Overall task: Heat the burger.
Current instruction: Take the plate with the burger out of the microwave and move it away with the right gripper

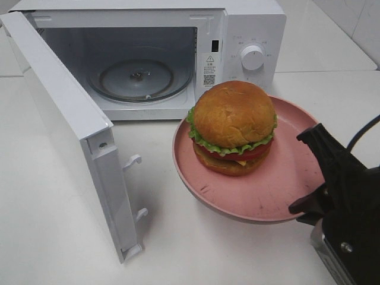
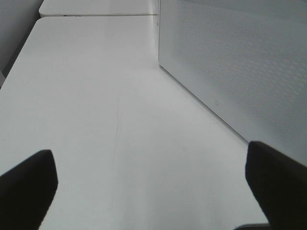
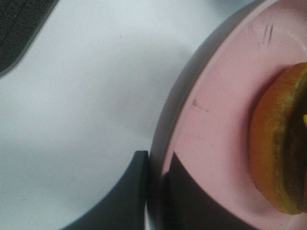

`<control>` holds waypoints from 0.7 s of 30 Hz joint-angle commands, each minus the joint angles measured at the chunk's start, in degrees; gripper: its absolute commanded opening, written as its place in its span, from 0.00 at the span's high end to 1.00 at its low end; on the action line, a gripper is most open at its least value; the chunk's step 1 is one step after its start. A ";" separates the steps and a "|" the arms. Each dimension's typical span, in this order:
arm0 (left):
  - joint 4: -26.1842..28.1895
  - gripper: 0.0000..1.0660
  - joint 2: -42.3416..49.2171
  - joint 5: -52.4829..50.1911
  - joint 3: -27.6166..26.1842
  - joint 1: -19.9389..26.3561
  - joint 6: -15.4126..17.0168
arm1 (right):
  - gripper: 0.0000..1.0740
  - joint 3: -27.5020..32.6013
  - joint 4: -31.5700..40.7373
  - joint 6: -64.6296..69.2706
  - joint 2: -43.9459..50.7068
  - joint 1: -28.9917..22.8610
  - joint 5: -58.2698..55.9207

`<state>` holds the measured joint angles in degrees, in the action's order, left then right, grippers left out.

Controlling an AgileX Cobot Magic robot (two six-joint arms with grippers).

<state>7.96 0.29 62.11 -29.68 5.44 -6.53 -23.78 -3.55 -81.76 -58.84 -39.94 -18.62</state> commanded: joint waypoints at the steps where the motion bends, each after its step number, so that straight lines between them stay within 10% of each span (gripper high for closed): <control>1: 0.17 0.05 0.34 -0.80 0.00 0.06 0.29 | 1.00 0.74 -0.52 2.12 5.21 -0.06 0.00; 21: 0.17 0.05 0.34 -0.80 0.00 0.06 0.29 | 1.00 0.97 -9.68 16.44 15.53 -0.06 -14.84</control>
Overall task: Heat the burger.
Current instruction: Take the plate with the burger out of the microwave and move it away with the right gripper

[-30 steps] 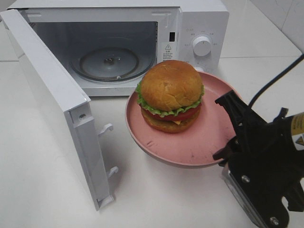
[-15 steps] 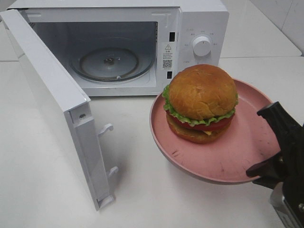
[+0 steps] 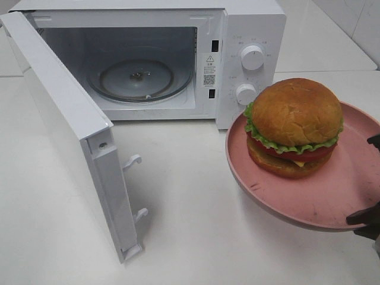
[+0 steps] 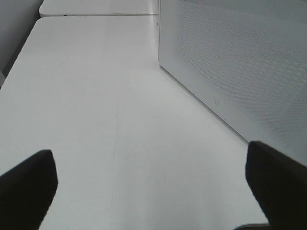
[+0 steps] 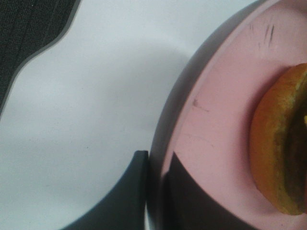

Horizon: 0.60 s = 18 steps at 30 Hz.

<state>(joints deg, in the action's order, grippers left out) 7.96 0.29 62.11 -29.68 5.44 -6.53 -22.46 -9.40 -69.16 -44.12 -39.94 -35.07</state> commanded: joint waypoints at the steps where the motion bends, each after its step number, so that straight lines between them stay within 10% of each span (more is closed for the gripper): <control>1: 0.17 0.05 0.34 -0.80 0.00 0.06 0.29 | 1.00 -0.34 -3.84 3.84 0.80 -0.06 1.60; 18: 0.17 0.05 0.34 -0.80 0.00 0.06 0.29 | 1.00 -0.52 -21.60 28.99 0.80 -0.06 -5.04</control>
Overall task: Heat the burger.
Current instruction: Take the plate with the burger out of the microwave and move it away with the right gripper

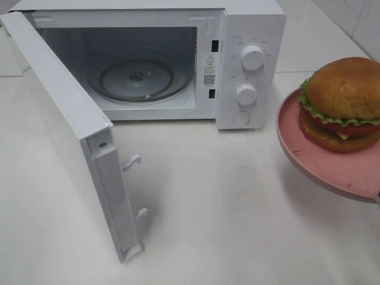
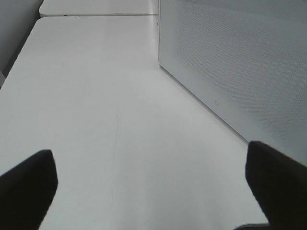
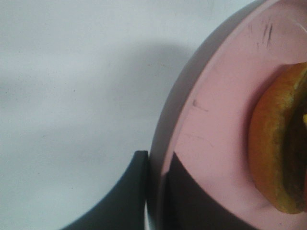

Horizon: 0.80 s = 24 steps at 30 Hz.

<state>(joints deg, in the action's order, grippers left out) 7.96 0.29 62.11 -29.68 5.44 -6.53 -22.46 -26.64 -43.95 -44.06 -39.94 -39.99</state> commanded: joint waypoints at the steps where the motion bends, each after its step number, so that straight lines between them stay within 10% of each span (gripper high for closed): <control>1: 0.17 0.05 0.34 -0.80 0.00 0.06 0.29 | 1.00 -0.52 -4.35 3.78 0.74 -0.06 -0.11; 24: 0.17 0.05 0.34 -0.80 0.00 0.06 0.29 | 1.00 -4.07 -8.94 40.62 0.52 -0.06 -14.32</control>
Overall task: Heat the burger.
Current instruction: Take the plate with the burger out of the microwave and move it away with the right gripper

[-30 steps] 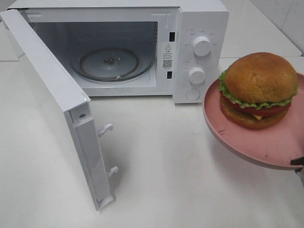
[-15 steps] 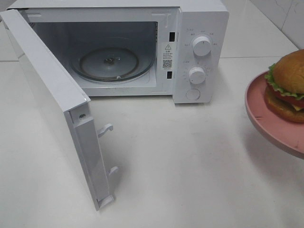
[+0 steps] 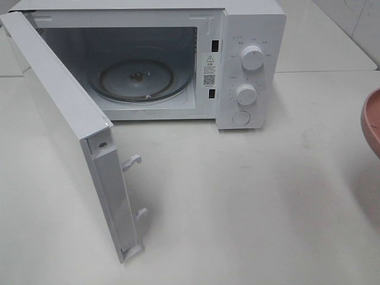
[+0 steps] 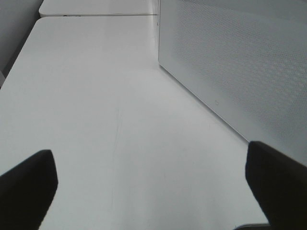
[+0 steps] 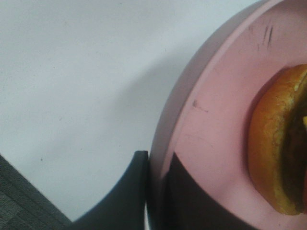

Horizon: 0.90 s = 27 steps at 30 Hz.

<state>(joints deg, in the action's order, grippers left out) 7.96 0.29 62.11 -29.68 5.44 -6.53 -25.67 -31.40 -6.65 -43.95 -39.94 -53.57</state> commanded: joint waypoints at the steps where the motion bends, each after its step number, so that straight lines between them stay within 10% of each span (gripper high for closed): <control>1: 0.17 0.05 0.34 -0.80 0.00 0.06 0.29 | 1.00 -0.86 -4.18 3.32 0.40 -0.06 -0.74; 27: 0.17 0.05 0.34 -0.80 0.00 0.06 0.29 | 1.00 -5.33 -12.26 43.32 -21.14 -0.06 -5.16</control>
<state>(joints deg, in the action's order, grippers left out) 7.96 0.29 62.11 -29.68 5.44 -6.53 -30.31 -39.08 35.29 -64.86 -39.94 -57.52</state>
